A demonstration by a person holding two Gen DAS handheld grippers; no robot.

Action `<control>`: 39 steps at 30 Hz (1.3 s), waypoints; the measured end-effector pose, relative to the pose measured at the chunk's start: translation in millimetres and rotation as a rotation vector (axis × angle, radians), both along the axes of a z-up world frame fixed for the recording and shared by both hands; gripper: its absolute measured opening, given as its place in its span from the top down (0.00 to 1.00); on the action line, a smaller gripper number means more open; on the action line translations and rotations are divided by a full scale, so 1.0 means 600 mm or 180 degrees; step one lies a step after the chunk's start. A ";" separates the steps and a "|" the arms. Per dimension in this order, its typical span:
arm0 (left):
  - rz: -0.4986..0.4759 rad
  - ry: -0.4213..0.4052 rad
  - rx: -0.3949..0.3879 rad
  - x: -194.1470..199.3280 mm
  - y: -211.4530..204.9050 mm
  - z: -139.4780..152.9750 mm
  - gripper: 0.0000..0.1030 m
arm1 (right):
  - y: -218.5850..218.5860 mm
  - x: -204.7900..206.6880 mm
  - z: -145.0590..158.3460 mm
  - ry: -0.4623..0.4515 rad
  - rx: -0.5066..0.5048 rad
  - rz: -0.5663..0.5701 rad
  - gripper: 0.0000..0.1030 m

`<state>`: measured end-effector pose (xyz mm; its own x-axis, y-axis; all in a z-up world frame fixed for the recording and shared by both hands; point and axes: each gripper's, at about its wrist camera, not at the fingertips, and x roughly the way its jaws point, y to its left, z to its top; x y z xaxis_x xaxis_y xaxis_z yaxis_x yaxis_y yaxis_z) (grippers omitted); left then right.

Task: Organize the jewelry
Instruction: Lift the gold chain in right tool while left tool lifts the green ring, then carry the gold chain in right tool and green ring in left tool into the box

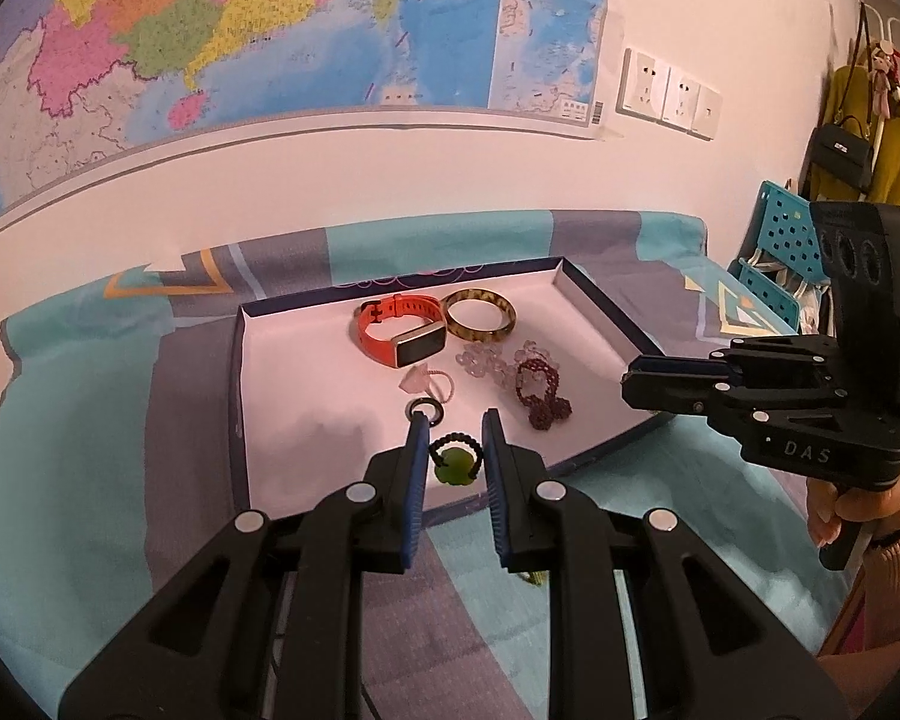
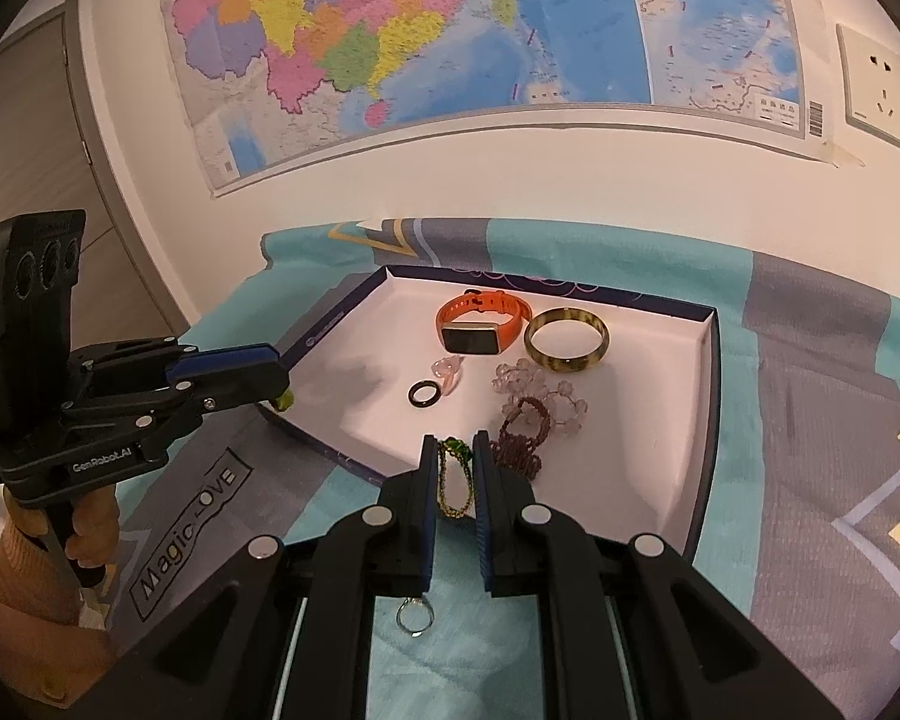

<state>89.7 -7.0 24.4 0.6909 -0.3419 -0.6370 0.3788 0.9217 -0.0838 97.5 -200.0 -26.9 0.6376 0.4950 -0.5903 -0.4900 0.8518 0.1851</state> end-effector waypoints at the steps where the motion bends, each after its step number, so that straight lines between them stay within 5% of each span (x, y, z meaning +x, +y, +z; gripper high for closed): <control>1: 0.0006 0.0009 -0.0001 0.004 0.000 -0.001 0.82 | 0.001 0.003 0.000 0.0002 -0.0005 -0.0002 0.90; 39: 0.0075 0.0373 0.0050 0.091 -0.023 -0.072 0.82 | 0.023 0.068 -0.043 0.0282 -0.0123 -0.0017 0.90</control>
<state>144.4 -20.9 -19.0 0.6192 -0.3158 -0.7190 0.3456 0.9317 -0.1116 138.0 -186.1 -52.8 0.5844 0.4676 -0.6632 -0.4687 0.8617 0.1944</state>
